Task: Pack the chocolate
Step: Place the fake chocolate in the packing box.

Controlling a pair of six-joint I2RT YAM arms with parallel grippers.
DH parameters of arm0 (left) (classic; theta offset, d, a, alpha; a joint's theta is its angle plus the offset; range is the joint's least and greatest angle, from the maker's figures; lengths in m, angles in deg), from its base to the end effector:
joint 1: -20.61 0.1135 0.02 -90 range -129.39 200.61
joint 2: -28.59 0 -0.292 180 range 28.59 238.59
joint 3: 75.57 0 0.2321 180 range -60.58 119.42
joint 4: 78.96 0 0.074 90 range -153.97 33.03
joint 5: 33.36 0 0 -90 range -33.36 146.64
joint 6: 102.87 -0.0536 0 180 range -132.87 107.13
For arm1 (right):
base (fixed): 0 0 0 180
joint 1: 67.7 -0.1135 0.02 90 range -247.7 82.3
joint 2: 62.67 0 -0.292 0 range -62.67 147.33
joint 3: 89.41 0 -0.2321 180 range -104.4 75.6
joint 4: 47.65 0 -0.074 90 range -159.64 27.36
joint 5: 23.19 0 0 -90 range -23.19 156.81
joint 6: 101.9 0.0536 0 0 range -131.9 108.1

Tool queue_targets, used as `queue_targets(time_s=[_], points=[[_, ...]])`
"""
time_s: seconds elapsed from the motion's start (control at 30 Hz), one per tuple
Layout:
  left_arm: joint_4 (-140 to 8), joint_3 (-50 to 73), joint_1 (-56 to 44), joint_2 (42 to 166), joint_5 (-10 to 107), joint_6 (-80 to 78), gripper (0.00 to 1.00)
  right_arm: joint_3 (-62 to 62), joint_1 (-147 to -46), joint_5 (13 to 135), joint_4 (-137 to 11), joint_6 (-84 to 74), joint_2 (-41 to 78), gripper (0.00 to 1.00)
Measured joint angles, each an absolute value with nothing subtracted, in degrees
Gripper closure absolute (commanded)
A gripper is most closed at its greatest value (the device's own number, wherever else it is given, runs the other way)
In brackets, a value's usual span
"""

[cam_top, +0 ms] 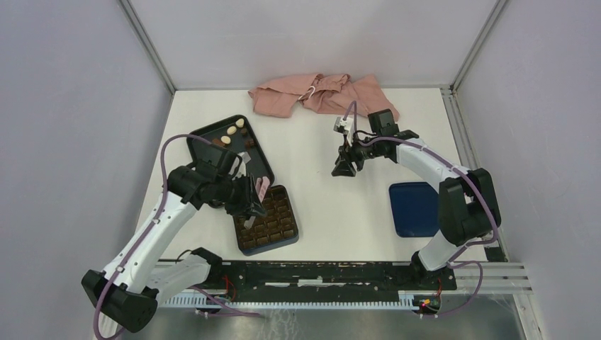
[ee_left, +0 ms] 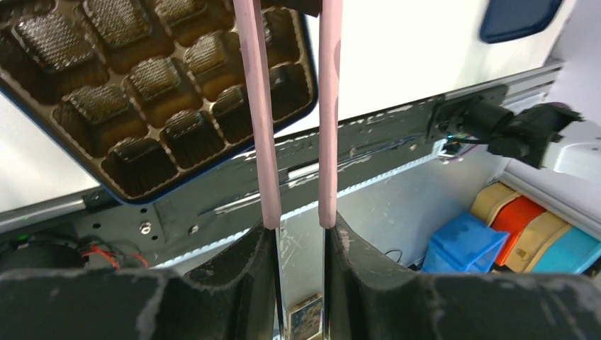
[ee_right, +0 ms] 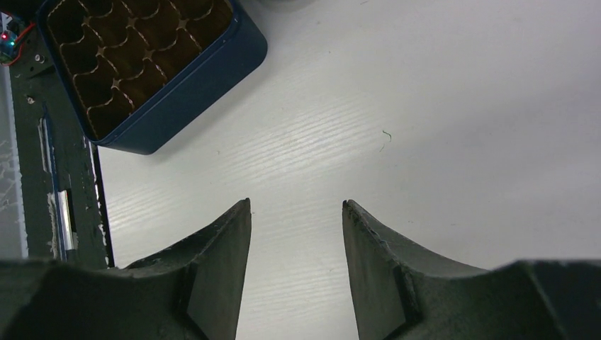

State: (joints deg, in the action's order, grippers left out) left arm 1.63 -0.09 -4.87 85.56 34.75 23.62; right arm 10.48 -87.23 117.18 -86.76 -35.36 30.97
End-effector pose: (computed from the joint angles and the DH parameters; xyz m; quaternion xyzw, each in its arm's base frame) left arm 0.1168 -0.0778 0.3227 -0.0458 0.9528 -0.2799 0.1082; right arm 0.2971 0.1492 0.2646 -0.4409 0.7477 0.3930 0.3035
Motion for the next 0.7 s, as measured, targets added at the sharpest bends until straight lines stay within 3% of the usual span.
queue_targets(time_s=[0.7], points=[[-3.8, -12.4, -5.8, 84.8, 40.8, 20.9, 0.98, 13.9, -85.9, 121.0, -88.0, -40.8, 31.5, 0.44]])
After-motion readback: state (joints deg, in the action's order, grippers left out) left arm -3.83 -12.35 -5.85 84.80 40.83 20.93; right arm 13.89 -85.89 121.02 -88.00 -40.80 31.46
